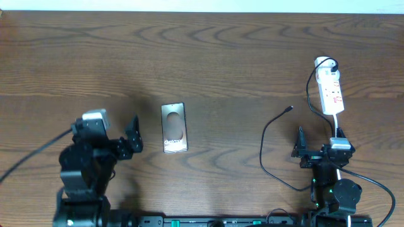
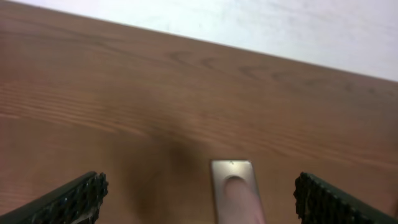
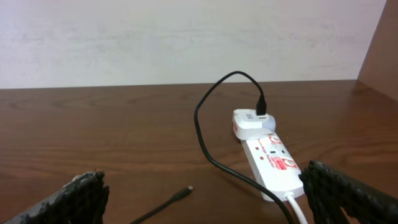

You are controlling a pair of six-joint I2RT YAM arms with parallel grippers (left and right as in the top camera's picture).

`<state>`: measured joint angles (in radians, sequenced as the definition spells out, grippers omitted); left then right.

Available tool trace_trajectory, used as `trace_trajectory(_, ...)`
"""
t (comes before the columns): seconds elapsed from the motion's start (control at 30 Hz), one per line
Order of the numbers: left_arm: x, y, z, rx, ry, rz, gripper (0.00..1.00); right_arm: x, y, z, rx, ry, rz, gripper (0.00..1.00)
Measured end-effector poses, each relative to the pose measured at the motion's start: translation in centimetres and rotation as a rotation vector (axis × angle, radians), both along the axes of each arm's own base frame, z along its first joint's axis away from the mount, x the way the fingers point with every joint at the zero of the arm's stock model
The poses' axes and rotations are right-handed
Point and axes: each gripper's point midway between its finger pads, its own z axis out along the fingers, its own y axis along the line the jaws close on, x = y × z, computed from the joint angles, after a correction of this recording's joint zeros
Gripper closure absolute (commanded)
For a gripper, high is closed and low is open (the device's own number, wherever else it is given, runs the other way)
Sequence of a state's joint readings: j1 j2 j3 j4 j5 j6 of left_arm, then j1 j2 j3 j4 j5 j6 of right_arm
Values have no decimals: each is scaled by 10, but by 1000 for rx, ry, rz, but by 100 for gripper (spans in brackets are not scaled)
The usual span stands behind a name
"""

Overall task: Plug charger to phone and switch on socket
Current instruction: 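Move the left gripper over the silver phone and lower it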

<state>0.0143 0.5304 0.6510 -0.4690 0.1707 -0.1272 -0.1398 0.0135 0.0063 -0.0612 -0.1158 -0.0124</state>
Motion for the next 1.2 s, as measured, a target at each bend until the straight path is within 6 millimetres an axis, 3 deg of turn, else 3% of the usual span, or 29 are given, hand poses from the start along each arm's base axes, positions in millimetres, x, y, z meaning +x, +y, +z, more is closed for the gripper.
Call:
trace_trajectory(0.27,15,-33,39,-1,134,-124,2,0,0,0,0,-1,0,1)
trace_trajectory(0.47,27,-49,46,66,238,-135,2,0,0,0,0,-1,0,1)
trace_trajectory(0.6,37,-58,33,125,312,-108,2,0,0,0,0,-1,0,1)
trace_trajectory(0.8,48,-77,-3,203,425,-121,2,0,0,0,0,-1,0,1)
trace_trajectory(1.2,63,-83,-55,264,587,-118,2,0,0,0,0,-1,0,1)
